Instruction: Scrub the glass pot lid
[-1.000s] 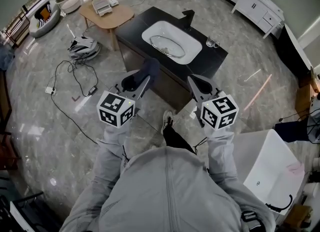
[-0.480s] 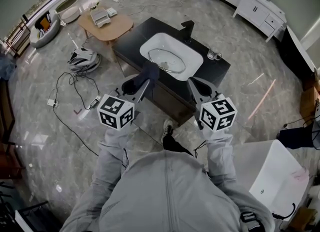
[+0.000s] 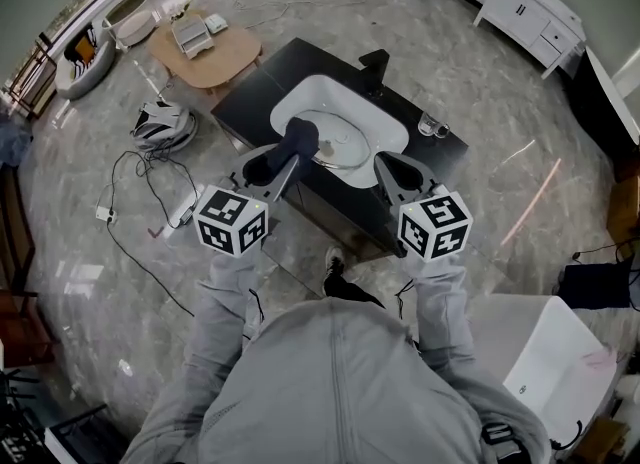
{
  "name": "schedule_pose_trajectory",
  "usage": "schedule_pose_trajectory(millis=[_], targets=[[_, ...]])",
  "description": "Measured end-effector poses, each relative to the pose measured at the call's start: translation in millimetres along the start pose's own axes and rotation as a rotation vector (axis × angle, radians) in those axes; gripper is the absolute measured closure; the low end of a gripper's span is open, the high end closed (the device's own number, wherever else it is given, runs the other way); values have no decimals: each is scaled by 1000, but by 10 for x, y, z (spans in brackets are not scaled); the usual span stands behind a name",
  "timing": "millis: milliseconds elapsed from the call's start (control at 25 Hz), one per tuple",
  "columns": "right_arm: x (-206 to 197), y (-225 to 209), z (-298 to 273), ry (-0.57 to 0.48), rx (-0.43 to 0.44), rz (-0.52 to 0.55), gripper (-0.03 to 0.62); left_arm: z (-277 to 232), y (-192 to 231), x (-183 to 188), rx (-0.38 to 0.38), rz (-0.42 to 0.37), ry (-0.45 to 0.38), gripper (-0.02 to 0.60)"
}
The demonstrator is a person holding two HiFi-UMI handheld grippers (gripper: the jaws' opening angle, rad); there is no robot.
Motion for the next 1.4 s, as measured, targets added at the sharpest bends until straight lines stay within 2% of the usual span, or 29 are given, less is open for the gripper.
schedule_pose_trajectory(millis=[360,520,760,920,1200,1400], targets=[[-45,-646,-432,53,-13,-58,563,-752,358,26,-17,33,52,469],[-109,-798,-570,66,17,-73,563,-1012,493,-24,-14,40,76,469],[-190,-1049,-784,66,33,-203,565,-1333,748,-204,-11,50,126,469],[-279,-1128,-880,83,9,-230,565,-1472,895,-355,-20,51,164,469],[-352,-1189,-1159,102,-65,-232,565,-1766,1213,-564,-107,54,218,469],[-364,-1232,-1291,72,-183,-282,563,-2075,1436,-716,-225,4,293,469]])
Point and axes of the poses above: the fingertips, and each gripper's own axes: z backward along the fingers, y to its left, x out of its top, the point moved 1 cm from there along z, backward along the fingers, and after that the axes turned 2 degrees about y, right-handed, at the moved point
